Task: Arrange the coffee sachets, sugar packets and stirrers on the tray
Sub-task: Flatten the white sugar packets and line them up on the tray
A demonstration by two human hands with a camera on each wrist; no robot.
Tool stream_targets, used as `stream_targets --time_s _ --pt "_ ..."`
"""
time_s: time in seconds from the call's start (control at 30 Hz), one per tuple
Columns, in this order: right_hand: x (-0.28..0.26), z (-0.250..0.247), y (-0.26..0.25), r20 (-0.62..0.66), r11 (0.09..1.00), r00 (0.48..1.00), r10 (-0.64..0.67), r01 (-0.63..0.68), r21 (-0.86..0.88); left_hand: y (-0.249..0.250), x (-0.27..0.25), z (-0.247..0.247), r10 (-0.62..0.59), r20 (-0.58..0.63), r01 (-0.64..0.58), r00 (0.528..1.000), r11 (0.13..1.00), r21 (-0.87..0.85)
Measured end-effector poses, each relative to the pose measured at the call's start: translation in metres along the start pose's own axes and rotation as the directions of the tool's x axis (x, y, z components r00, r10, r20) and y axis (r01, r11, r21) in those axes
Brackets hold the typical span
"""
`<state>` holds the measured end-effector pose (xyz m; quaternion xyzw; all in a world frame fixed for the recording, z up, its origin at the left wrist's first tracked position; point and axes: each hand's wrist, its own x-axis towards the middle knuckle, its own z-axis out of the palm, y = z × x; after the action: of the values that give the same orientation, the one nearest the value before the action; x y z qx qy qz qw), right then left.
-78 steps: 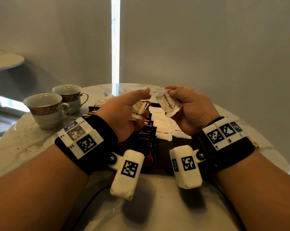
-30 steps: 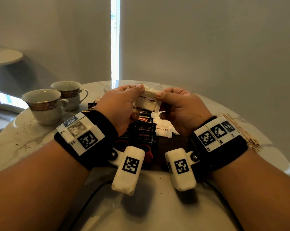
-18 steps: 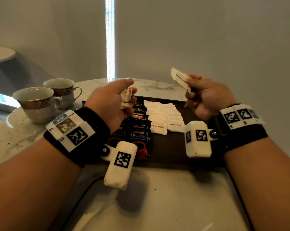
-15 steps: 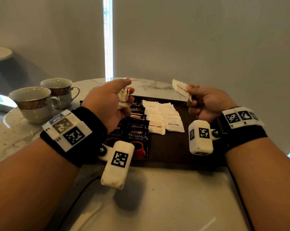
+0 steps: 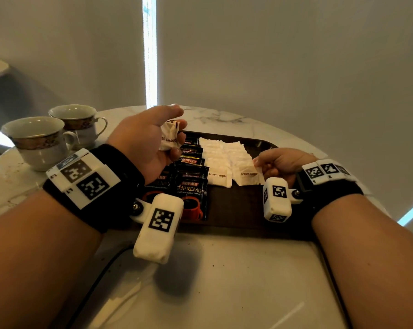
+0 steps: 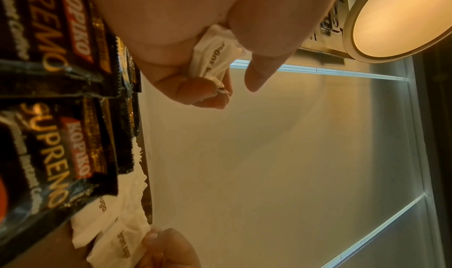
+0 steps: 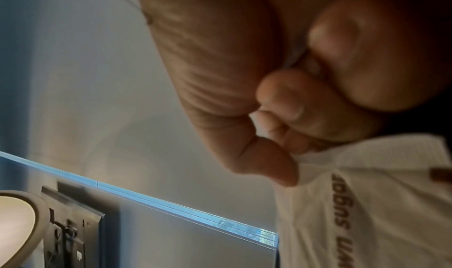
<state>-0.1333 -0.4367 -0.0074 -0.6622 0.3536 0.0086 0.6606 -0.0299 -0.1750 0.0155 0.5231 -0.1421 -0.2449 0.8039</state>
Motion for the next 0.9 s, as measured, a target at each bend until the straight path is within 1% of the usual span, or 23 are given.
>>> stream_targets --time_s 0.13,0.23,0.7,0.9 --pt "-0.002 0.003 0.0 -0.015 0.999 1.0 -0.006 0.005 -0.045 0.0 -0.001 0.0 -0.005 0.006 0.005 1.0 1.0 0.012" --pt "-0.006 0.005 -0.001 -0.013 0.997 1.0 0.015 -0.016 -0.08 0.0 -0.001 0.0 -0.007 0.0 0.007 1.0 1.0 0.013" --pt "-0.015 0.01 -0.002 -0.087 0.975 0.996 0.01 -0.029 -0.218 -0.003 0.001 -0.001 -0.011 -0.002 0.011 1.0 1.0 0.012" --pt "-0.014 0.01 -0.001 -0.168 0.973 0.986 0.014 -0.052 -0.225 -0.003 -0.001 0.0 -0.026 -0.01 0.027 1.0 1.0 0.013"
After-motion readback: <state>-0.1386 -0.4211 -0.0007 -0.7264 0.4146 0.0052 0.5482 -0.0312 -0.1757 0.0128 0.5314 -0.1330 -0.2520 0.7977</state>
